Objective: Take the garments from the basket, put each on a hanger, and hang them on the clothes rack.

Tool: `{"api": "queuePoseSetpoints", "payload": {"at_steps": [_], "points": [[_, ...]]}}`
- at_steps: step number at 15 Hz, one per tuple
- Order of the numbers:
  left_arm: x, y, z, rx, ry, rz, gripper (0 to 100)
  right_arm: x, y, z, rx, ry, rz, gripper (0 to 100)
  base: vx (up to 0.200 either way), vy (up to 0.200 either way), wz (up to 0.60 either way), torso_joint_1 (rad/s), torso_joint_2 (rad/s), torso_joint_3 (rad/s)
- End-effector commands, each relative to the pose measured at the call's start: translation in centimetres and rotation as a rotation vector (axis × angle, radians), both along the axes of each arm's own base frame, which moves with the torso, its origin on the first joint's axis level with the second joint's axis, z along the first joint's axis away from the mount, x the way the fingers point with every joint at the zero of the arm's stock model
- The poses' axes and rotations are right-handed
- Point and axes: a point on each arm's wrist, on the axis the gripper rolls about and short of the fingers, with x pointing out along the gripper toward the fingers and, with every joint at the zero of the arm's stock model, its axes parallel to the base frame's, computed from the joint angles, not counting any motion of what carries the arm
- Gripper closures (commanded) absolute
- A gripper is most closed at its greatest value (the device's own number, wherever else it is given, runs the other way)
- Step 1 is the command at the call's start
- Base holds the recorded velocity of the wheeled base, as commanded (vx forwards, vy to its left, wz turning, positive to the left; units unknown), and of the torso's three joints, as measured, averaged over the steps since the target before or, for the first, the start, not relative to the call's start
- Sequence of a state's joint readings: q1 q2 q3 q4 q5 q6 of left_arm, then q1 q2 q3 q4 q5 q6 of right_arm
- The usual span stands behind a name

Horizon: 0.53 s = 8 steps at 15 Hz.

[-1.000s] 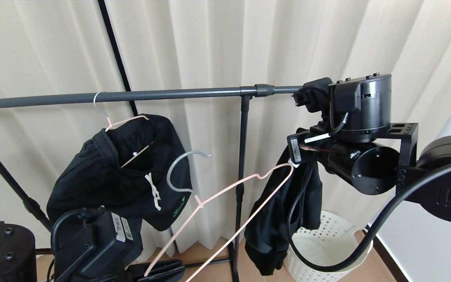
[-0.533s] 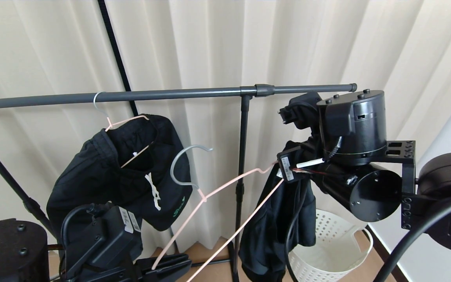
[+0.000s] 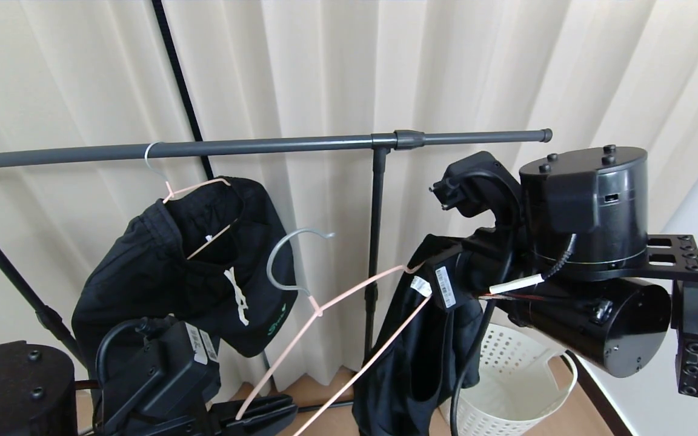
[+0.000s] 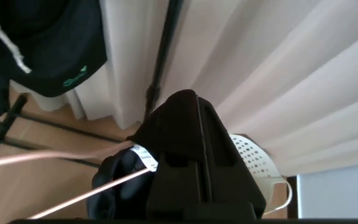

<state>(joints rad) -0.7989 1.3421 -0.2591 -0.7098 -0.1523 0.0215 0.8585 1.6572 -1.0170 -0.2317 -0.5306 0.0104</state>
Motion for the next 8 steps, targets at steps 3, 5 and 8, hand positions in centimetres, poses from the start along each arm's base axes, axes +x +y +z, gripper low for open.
{"api": "queuePoseSetpoints", "payload": {"at_steps": [3,5,8], "points": [[-0.4,-0.1,-0.1,-0.009,-0.01,-0.022,100,-0.6,0.2,0.4,0.044,-0.005,0.064,100,0.0,0.0,0.0,0.0,0.0,0.0],[-0.5,-0.1,-0.2,-0.01,-0.007,-0.025,100,-1.7,0.9,0.3,0.094,-0.027,0.131,100,0.0,0.0,0.0,0.0,0.0,0.0],[-0.4,-0.2,-0.2,-0.008,-0.005,-0.025,100,-3.1,1.5,0.3,0.115,-0.029,0.195,100,0.0,0.0,0.0,0.0,0.0,0.0]]}}
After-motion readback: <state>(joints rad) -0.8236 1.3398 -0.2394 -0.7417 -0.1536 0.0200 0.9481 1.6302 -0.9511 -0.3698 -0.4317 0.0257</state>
